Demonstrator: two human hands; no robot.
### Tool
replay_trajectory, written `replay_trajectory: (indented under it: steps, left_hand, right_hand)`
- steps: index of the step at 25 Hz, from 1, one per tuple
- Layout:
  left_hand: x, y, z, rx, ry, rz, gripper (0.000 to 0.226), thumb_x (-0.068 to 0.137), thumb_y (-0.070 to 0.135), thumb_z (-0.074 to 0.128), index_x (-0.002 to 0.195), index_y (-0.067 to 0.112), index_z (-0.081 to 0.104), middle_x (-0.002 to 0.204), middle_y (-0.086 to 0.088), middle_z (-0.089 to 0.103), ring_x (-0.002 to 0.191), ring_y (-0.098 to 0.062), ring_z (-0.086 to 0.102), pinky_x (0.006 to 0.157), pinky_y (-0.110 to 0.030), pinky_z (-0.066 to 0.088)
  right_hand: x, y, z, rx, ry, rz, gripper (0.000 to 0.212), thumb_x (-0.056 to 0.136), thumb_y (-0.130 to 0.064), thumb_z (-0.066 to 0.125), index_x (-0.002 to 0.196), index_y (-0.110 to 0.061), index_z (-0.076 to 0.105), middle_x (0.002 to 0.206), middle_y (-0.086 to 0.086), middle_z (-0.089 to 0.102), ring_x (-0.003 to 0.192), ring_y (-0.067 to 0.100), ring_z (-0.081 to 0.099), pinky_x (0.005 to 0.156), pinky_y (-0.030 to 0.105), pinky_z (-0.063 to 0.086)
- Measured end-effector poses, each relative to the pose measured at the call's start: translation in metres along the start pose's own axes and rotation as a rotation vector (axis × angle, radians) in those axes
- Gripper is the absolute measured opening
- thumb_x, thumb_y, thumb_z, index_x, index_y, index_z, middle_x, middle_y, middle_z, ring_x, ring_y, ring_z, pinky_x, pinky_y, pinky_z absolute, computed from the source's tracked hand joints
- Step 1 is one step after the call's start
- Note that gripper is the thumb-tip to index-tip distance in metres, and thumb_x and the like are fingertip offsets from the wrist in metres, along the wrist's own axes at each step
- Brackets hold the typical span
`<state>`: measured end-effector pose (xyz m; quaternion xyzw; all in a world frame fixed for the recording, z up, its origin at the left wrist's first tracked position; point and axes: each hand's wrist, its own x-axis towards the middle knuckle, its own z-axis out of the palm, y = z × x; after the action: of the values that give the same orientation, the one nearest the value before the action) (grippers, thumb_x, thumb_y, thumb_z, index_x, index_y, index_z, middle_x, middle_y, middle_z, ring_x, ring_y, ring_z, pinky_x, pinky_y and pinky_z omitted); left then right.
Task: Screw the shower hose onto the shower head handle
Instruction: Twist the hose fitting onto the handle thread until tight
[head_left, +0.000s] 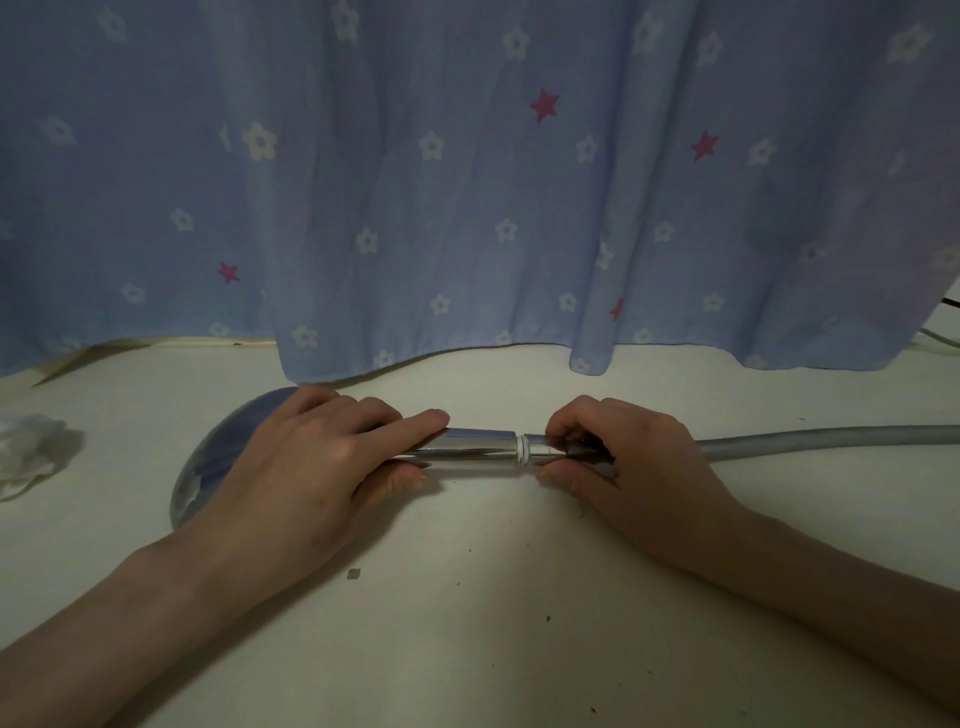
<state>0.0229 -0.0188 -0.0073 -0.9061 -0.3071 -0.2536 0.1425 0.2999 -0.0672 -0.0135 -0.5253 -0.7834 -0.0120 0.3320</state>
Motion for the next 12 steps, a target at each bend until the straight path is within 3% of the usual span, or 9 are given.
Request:
replay_trajectory:
  steps: [5,9,12]
  left_hand:
    - [-0.0012,0.0041,0.0013,0.036,0.008,0.029,0.045,0.101,0.049,0.034,0.128,0.026,0.062,0.092,0.008,0.071,0.069,-0.02,0.06,0.072,-0.033,0.037]
    - [-0.0015,0.0068,0.0006,0.022,0.032,0.018,0.045,0.103,0.05,0.029,0.128,0.028,0.06,0.091,0.008,0.071,0.068,-0.021,0.06,0.07,-0.038,0.043]
    - [-0.0016,0.0087,0.0,0.031,0.033,0.01,0.048,0.105,0.052,0.023,0.127,0.029,0.058,0.09,0.008,0.07,0.069,-0.02,0.06,0.072,-0.037,0.04]
  right_hand:
    - [0.001,0.001,-0.0002,-0.029,-0.031,-0.029,0.023,0.078,-0.048,0.056,0.086,-0.027,0.059,0.068,-0.015,0.052,0.062,0.005,0.045,0.055,0.021,0.036]
    - [0.0016,0.0003,-0.0003,-0.036,-0.044,-0.059,0.032,0.083,-0.048,0.043,0.089,-0.023,0.061,0.073,-0.01,0.059,0.066,0.009,0.048,0.056,0.033,0.044]
    - [0.0003,-0.0006,0.0006,-0.018,-0.055,-0.04,0.038,0.084,-0.05,0.038,0.099,-0.022,0.06,0.077,-0.007,0.059,0.068,0.011,0.05,0.059,0.033,0.045]
